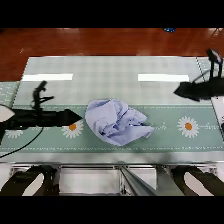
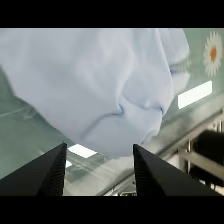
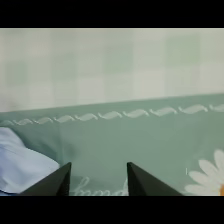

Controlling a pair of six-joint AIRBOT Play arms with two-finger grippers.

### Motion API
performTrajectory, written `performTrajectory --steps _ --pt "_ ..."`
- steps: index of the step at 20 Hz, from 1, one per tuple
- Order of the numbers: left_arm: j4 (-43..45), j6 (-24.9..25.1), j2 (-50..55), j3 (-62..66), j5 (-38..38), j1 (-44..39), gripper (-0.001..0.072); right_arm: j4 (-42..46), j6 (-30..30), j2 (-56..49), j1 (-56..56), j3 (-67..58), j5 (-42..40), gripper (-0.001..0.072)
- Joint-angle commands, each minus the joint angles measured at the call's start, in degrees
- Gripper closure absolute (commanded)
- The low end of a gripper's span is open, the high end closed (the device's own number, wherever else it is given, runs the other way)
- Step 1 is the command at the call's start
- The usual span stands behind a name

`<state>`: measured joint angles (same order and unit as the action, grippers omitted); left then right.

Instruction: Fold the shirts.

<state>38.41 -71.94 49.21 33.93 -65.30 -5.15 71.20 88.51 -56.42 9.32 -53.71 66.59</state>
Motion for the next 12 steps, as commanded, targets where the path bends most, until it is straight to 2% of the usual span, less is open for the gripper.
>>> performTrajectory --steps 1,4,8,9,10,11,12 --pt "-3.2 4.1 12.5 2.2 7.6 -11.8 0.0198 -1.1 -2.0 7.5 5.9 14.1 -0.2 0.0304" --pt "-2.2 3.7 24.1 8.0 8.7 -16.2 0.0198 -2.9 -2.5 10.2 5.9 20.2 -0.1 0.0304" --pt "-2.2 2.3 35.5 15.0 3.2 -17.0 0.0201 -5.7 -3.2 11.2 5.8 23.5 0.2 0.0304" --pt "-2.2 2.3 37.7 16.8 0.5 -17.0 0.0267 -6.6 -3.7 11.3 5.9 24.4 0.3 0.0304" --pt "-2.2 3.5 39.6 18.6 -2.2 -16.8 0.0540 -7.0 -3.7 11.3 5.8 25.3 0.7 0.0304" --pt "-2.2 5.6 40.9 20.2 -4.2 -16.8 0.0684 -7.6 -3.8 11.2 5.8 26.4 1.1 0.0304" --pt "-2.2 6.5 41.2 21.4 -4.9 -16.8 0.0684 -8.5 -3.9 11.2 5.6 27.8 1.5 0.0304"
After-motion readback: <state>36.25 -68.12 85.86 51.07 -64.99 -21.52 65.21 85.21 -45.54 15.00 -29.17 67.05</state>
